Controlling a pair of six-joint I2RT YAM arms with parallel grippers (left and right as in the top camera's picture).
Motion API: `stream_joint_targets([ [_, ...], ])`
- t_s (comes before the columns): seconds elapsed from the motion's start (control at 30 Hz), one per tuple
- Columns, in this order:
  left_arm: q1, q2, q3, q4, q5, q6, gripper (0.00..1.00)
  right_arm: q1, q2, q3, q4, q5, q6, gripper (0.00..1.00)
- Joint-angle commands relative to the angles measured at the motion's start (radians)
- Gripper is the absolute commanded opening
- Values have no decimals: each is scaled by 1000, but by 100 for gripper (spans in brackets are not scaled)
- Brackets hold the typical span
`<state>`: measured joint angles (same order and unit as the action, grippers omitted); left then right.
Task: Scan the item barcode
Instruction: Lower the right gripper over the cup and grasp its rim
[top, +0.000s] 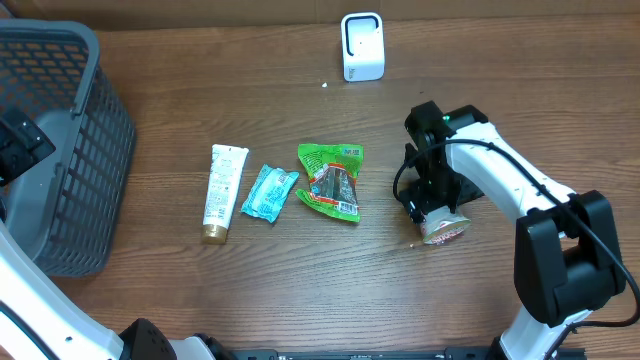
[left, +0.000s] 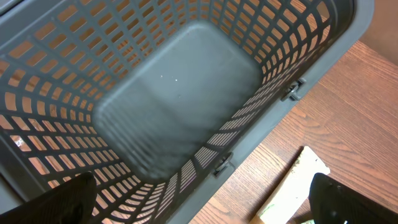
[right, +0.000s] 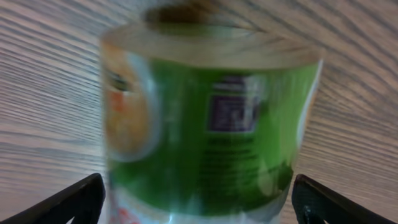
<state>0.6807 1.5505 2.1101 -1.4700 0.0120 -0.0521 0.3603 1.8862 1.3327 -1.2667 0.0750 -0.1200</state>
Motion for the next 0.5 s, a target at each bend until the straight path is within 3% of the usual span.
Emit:
stream_joint_targets([
  [0.0,0,-7,12,3,4,-7,100,-2,-11,-5,24,70,-23,97],
  [0.47,0,-7,12,3,4,-7,100,-2,-11,-48,105,-18,-18,92],
])
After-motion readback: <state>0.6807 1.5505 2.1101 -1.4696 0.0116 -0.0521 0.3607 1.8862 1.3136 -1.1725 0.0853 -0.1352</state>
